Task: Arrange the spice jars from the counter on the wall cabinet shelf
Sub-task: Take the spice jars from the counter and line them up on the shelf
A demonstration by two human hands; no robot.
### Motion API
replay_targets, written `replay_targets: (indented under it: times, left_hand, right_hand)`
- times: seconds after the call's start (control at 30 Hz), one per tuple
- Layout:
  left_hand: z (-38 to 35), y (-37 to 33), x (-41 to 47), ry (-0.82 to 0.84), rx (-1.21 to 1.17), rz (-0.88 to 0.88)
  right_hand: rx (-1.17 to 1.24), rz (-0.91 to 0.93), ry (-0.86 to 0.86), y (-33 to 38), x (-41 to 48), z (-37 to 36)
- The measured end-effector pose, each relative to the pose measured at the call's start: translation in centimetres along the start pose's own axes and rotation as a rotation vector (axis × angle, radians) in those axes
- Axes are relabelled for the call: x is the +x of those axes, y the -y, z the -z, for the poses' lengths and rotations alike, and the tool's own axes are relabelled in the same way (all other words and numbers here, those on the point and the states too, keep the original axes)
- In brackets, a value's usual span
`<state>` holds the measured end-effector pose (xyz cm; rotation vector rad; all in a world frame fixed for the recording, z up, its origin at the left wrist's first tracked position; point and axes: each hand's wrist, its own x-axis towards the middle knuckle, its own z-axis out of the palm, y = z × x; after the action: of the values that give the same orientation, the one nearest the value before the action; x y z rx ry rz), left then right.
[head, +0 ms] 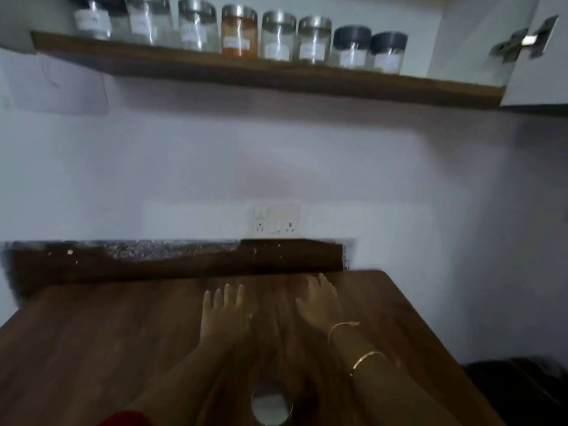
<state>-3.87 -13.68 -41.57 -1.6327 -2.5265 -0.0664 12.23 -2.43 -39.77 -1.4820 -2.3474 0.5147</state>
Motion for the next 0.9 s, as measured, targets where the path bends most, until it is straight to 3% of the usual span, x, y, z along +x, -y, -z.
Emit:
replay_targets:
  times: [0.2,0.4,0.63,0.8,0.9]
  left_hand:
    - [-5.6,2.5,-5.9,0.169,-0.042,0.051]
    - [-8.1,5.1,-9.4,0.271,-0.046,0.075]
    - [-9.1,7.3,-11.2,0.311,-0.116,0.193]
    - [-8.8,6.8,-10.3,0.408,-0.405,0.250]
    - [-7.0,5.5,-10.0,0.403,-0.824,0.328]
  right_hand:
    - [0.035,-0.083,0.231,-0.6,-5.7,-8.0]
    - [0.054,-0.211,0.469,-0.6,-8.5,-11.5]
    - [0.022,-0.295,0.494,-0.4,-9.0,-12.6]
    - [0.091,-0.278,0.411,0.1,-8.5,-12.6]
    - [0.264,-0.215,0.347,0.6,-8.1,-11.8]
